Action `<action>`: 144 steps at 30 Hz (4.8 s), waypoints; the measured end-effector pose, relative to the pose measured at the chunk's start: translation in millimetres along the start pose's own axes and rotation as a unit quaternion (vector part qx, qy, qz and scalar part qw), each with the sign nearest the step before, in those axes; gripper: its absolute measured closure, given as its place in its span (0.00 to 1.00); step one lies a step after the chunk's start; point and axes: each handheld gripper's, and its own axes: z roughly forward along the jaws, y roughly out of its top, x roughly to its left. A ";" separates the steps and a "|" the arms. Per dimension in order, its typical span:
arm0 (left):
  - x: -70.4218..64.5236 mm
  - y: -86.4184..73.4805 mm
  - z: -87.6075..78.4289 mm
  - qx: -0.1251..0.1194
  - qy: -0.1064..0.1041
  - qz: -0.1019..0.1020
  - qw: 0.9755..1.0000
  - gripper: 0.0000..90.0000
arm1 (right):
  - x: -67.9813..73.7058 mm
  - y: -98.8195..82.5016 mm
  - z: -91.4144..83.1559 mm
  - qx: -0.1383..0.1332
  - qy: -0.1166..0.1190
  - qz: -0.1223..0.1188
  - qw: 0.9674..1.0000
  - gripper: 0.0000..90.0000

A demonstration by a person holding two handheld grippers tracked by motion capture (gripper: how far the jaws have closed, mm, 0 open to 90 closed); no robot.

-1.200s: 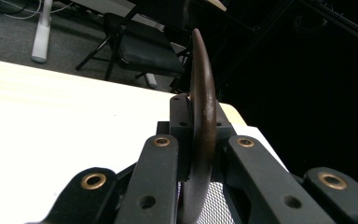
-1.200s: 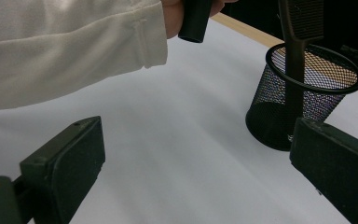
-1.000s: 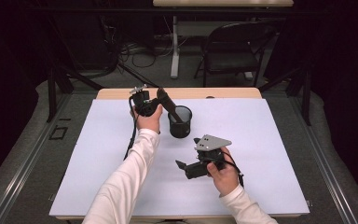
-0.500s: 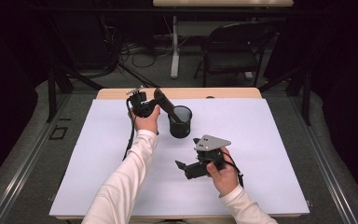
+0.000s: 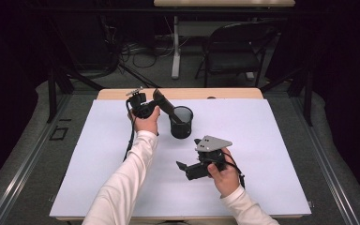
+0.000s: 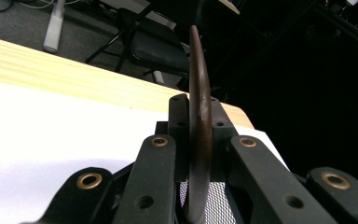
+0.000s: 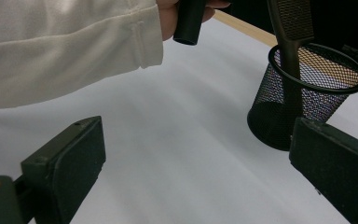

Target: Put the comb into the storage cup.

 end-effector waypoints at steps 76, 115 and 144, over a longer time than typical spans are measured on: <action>4.7 23.5 -35.7 -0.054 0.011 0.001 0.998 0.42 | -0.5 -1.4 2.8 0.008 -0.005 -0.003 1.000 0.05; -12.0 24.5 -77.5 0.010 0.009 0.184 0.983 0.36 | -0.5 -1.2 3.0 0.008 -0.007 -0.003 1.000 0.05; -24.0 22.7 -103.2 0.052 -0.054 0.277 0.958 0.17 | 0.2 -1.1 4.0 0.008 -0.007 -0.005 1.000 0.05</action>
